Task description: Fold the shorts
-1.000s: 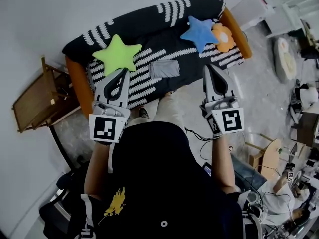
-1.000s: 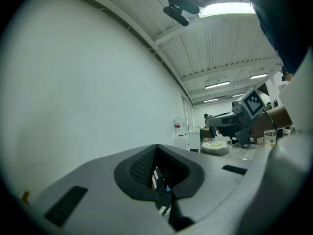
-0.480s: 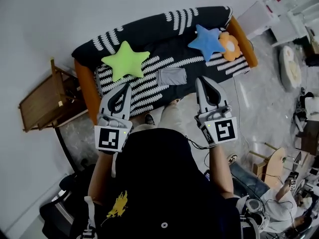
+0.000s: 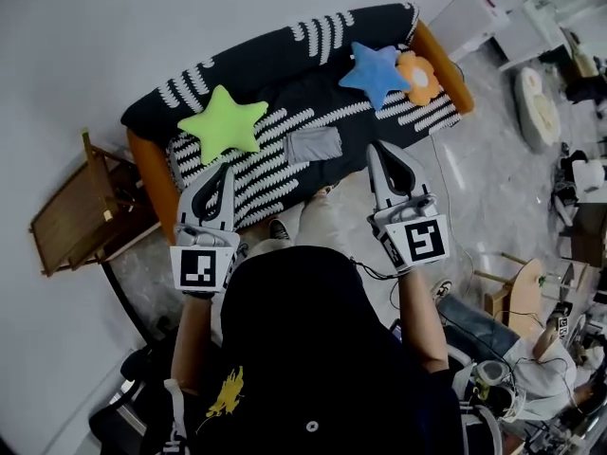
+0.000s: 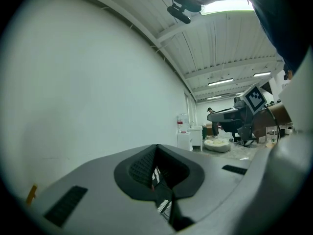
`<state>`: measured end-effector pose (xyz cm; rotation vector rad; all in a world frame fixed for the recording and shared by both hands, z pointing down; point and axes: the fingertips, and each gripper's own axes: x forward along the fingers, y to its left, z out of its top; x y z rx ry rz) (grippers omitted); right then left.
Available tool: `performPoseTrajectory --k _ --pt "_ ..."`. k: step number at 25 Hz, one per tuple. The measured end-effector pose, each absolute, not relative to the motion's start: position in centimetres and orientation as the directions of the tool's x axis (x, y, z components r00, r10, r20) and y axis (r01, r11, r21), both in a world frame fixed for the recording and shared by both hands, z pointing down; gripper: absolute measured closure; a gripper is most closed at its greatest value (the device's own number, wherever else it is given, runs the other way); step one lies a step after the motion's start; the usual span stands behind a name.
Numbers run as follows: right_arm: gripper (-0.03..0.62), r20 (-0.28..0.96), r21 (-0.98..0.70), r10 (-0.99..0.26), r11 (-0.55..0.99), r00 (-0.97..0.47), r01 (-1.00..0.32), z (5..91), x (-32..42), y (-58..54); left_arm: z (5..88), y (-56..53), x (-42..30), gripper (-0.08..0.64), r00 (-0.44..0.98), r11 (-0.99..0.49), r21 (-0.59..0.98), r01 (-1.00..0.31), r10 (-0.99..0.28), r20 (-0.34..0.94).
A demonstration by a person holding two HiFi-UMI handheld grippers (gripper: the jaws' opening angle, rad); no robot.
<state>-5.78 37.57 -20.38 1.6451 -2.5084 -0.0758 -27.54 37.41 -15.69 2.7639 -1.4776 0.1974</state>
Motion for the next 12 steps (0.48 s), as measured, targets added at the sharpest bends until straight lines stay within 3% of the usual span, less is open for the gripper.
performPoseTrajectory --k 12 --pt "0.580 0.228 0.200 -0.898 0.421 -0.376 -0.885 -18.6 -6.4 38.3 -13.1 37.4 -29.3 0.548 0.537 -0.541 -0.003 -0.841 -0.835 0.124"
